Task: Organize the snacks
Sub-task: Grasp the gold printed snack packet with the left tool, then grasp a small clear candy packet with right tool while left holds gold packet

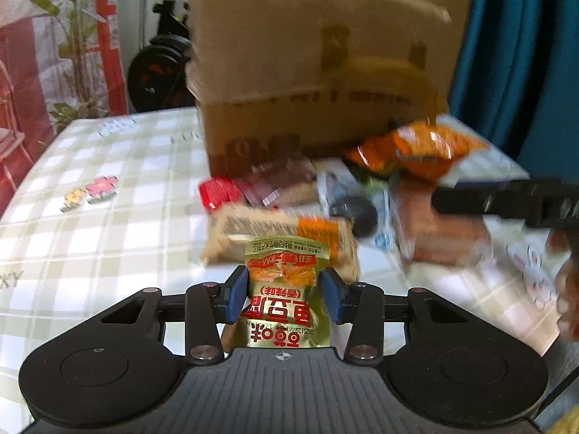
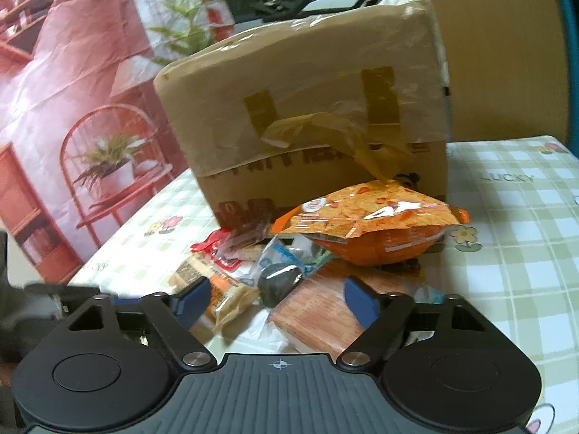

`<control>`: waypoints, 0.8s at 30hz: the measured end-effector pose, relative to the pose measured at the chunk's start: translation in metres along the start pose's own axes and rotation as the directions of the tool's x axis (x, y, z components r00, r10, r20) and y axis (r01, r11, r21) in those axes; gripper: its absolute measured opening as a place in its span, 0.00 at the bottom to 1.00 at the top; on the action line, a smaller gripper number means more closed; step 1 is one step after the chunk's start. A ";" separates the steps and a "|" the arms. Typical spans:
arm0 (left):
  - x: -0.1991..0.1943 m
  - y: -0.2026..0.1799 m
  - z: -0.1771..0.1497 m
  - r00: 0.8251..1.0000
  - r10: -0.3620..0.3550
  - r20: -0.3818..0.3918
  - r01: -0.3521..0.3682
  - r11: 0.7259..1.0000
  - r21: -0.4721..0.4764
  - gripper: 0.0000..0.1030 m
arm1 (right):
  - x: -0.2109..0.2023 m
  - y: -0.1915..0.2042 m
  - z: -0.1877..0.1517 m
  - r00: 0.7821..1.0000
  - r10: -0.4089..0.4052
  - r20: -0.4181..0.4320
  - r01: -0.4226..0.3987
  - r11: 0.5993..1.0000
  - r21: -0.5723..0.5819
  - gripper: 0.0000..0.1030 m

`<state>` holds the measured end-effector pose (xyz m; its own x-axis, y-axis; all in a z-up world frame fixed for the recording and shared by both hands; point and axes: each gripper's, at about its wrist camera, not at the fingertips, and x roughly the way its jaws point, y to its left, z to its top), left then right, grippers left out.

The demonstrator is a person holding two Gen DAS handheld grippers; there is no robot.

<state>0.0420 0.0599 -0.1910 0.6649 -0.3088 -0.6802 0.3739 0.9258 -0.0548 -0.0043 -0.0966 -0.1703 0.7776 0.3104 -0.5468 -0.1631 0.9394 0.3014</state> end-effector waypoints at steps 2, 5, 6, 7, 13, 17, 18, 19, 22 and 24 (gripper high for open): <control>-0.006 0.005 0.005 1.000 0.010 0.025 -0.009 1.000 -0.025 0.45 | 0.005 0.002 0.003 1.000 0.016 -0.025 -0.017 1.000 -0.024 0.61; -0.012 0.012 0.012 0.998 0.029 0.056 -0.026 0.998 -0.053 0.45 | 0.013 0.007 0.007 0.998 0.033 -0.060 -0.037 0.998 -0.059 0.54; -0.013 0.014 0.014 0.997 0.035 0.065 -0.031 0.998 -0.060 0.45 | 0.016 0.008 0.008 0.997 0.036 -0.069 -0.041 0.997 -0.069 0.53; -0.014 0.017 0.017 0.997 0.039 0.073 -0.034 0.997 -0.070 0.45 | 0.019 0.009 0.010 0.996 0.037 -0.080 -0.044 0.996 -0.081 0.50; -0.013 0.031 0.026 0.993 0.065 0.095 -0.053 0.992 -0.118 0.45 | 0.036 0.018 0.028 0.992 0.021 -0.128 -0.047 0.978 -0.205 0.39; -0.013 0.037 0.031 0.991 0.070 0.114 -0.055 0.990 -0.128 0.45 | 0.045 0.019 0.043 0.989 0.021 -0.149 -0.058 0.967 -0.250 0.37; -0.013 0.038 0.032 0.990 0.073 0.120 -0.057 0.990 -0.130 0.45 | 0.047 0.022 0.046 0.987 0.027 -0.155 -0.067 0.965 -0.255 0.37; -0.013 0.039 0.033 0.989 0.074 0.125 -0.057 0.989 -0.134 0.45 | 0.050 0.025 0.048 0.986 0.032 -0.161 -0.075 0.960 -0.270 0.37; -0.014 0.045 0.036 0.987 0.080 0.139 -0.059 0.987 -0.150 0.45 | 0.060 0.042 0.053 0.984 0.037 -0.176 -0.098 0.931 -0.351 0.37; -0.014 0.049 0.038 0.985 0.087 0.146 -0.064 0.985 -0.159 0.45 | 0.067 0.049 0.061 0.984 0.038 -0.175 -0.102 0.923 -0.371 0.37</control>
<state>0.0758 0.1015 -0.1570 0.7821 -0.2554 -0.5684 0.2235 0.9664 -0.1267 0.0772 -0.0381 -0.1446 0.6523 0.3668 -0.6633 -0.4553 0.8893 0.0441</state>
